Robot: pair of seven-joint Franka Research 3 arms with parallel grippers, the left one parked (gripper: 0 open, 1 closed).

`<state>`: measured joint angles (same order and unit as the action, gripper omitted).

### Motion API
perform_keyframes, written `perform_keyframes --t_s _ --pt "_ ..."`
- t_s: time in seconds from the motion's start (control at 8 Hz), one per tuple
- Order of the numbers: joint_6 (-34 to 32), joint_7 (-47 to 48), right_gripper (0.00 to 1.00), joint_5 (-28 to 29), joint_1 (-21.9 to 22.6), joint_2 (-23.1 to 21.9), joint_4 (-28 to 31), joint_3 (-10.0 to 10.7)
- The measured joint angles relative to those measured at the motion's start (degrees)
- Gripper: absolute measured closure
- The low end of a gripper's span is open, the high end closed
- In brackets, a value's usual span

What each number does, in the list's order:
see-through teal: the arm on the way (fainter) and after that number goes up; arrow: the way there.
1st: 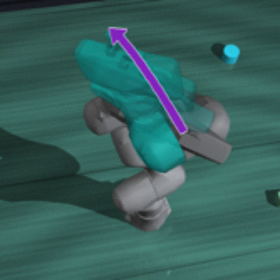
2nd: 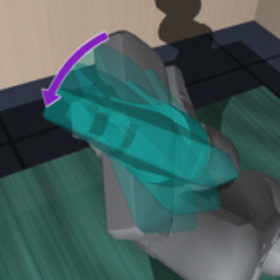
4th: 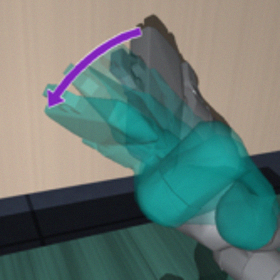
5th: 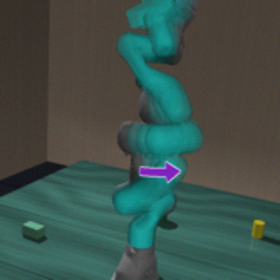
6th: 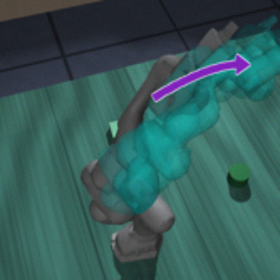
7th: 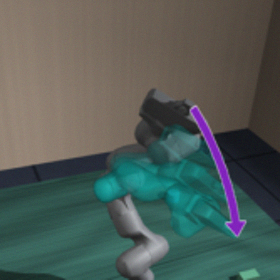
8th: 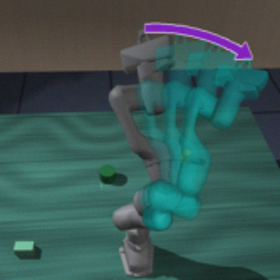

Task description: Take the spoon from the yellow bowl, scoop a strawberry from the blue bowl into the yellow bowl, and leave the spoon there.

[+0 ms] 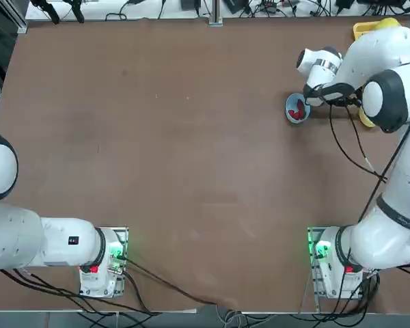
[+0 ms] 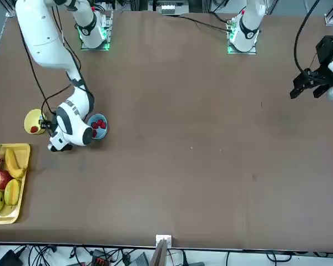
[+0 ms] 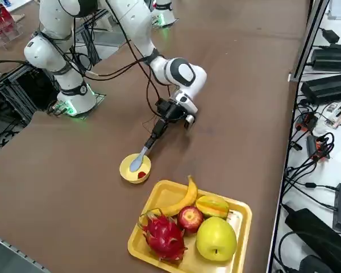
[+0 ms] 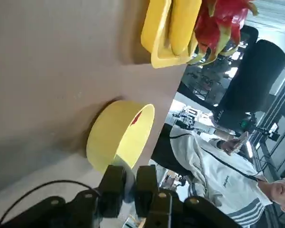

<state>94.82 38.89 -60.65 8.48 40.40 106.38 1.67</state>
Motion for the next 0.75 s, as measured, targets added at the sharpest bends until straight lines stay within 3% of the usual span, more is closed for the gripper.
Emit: perform_keyframes --t_s 0.5,0.62,0.75 --pt "0.31 1.69 0.07 -0.17 0.08 0.13 -2.03 -0.93" --pt "0.35 1.69 0.00 1.36 0.13 -0.70 -3.00 -2.02" --pt "0.35 1.46 0.00 4.07 0.19 -2.37 -4.05 -3.36"
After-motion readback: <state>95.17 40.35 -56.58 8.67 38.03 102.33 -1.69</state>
